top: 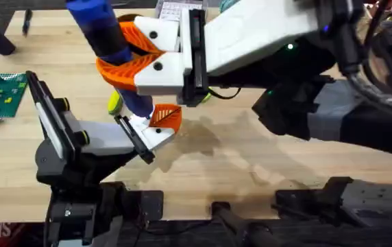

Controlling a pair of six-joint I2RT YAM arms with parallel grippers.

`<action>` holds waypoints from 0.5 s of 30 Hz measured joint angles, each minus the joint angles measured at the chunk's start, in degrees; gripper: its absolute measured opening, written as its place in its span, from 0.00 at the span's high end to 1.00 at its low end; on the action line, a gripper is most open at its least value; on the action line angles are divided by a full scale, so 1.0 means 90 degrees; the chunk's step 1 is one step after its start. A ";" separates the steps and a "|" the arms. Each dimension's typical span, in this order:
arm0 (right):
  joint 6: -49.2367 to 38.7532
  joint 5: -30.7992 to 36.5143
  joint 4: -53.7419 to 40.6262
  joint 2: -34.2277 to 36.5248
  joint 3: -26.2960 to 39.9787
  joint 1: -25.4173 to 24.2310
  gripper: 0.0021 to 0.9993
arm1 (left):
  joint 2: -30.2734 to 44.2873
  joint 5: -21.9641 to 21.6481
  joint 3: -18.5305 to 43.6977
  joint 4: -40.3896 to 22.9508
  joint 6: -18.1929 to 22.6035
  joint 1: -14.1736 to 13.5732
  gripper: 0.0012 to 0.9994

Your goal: Pick up the gripper from the table and insert it into the empty holder that is missing its gripper. Then pick up a screw, insert it into the mounting hole, and use the screwdriver to tighten it. Finally, clean up the table by picking up the vegetable and placing it into the bucket.

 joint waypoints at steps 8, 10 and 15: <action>-0.0005 0.0024 0.0037 0.0110 0.0000 -0.0001 0.99 | 0.0002 -0.0002 0.0000 0.0000 -0.0002 0.0000 1.00; -0.0009 0.0024 0.0037 0.0110 0.0000 -0.0001 0.99 | 0.0000 -0.0002 0.0000 0.0000 -0.0001 0.0000 1.00; -0.0022 0.0023 0.0035 0.0110 0.0000 -0.0001 0.99 | 0.0000 -0.0003 0.0000 0.0000 -0.0002 0.0000 1.00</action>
